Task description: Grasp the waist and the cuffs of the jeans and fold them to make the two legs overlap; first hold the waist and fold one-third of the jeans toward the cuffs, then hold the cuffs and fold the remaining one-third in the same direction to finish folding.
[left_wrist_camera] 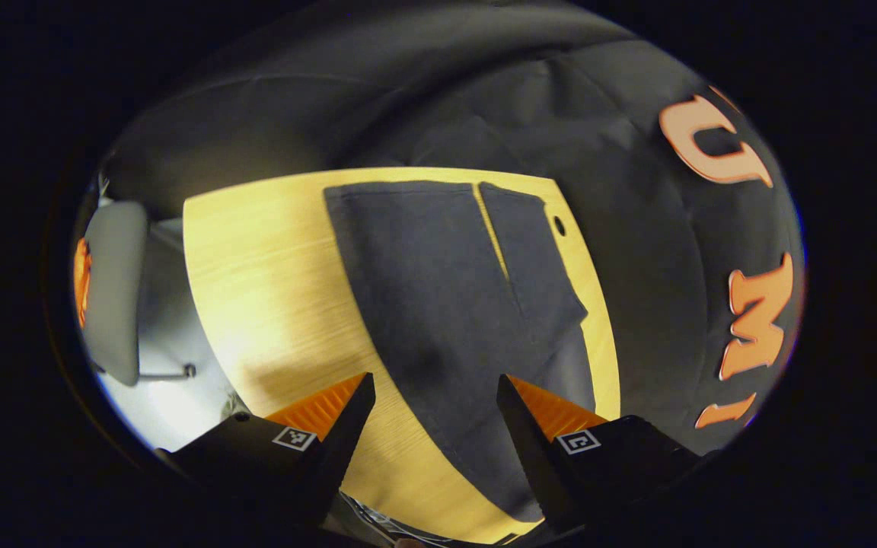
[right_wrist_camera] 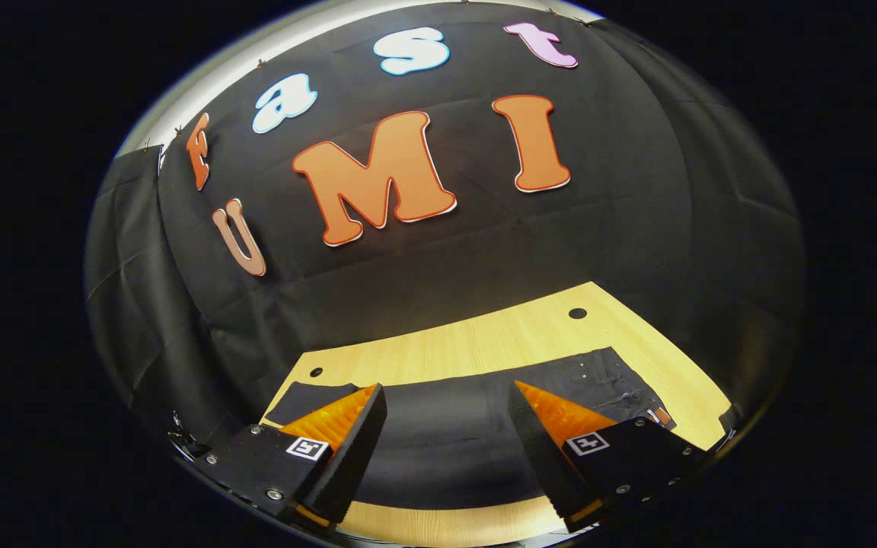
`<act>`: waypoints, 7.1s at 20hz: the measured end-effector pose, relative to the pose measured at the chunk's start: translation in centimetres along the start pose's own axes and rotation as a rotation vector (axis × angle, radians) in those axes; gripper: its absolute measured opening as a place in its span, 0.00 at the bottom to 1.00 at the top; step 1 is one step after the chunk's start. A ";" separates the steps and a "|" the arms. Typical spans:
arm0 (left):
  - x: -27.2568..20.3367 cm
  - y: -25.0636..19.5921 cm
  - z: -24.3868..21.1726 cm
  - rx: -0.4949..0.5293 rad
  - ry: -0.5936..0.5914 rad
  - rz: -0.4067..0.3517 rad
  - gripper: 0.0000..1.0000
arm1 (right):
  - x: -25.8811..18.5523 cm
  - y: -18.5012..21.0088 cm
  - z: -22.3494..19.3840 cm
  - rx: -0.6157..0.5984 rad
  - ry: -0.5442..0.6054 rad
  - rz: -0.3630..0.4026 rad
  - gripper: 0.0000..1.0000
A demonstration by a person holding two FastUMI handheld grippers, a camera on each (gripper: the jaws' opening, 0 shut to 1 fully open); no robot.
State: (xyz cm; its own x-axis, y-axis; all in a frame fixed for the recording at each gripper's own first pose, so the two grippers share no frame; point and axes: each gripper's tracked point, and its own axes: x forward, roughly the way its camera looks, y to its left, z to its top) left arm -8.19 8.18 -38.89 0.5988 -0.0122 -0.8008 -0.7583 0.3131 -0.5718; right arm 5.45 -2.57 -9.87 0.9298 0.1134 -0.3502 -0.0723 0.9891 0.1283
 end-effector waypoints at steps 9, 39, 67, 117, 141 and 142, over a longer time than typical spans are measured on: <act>3.2 1.9 0.6 -0.115 0.003 0.092 0.98 | 0.5 -2.1 0.3 0.025 0.032 -0.028 0.97; 11.5 -7.4 4.0 -0.125 0.111 -0.088 0.05 | 0.8 -13.7 -5.2 0.421 0.168 -0.150 0.98; 7.0 -3.9 1.8 -0.169 0.139 -0.027 0.04 | 7.9 -29.4 -23.6 0.849 0.345 -0.491 0.35; 13.4 -36.9 14.2 0.628 0.191 -0.077 0.98 | 21.5 -20.7 -4.9 0.715 0.323 -0.216 0.98; -5.7 -31.5 5.5 0.704 -0.213 -0.427 0.98 | 24.8 -34.1 -15.2 0.777 0.232 -0.345 0.88; -6.2 -31.9 6.3 0.707 -0.261 -0.456 0.98 | 24.6 -34.5 -15.6 0.729 0.225 -0.362 0.84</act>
State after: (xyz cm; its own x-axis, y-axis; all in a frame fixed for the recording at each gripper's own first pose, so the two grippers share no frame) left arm 13.90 4.28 -14.59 0.9095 -0.0889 -0.4060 -0.1460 0.8462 -0.5124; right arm 25.22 -32.45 -37.41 0.7510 -0.1062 -0.6517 0.5392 0.6684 0.5124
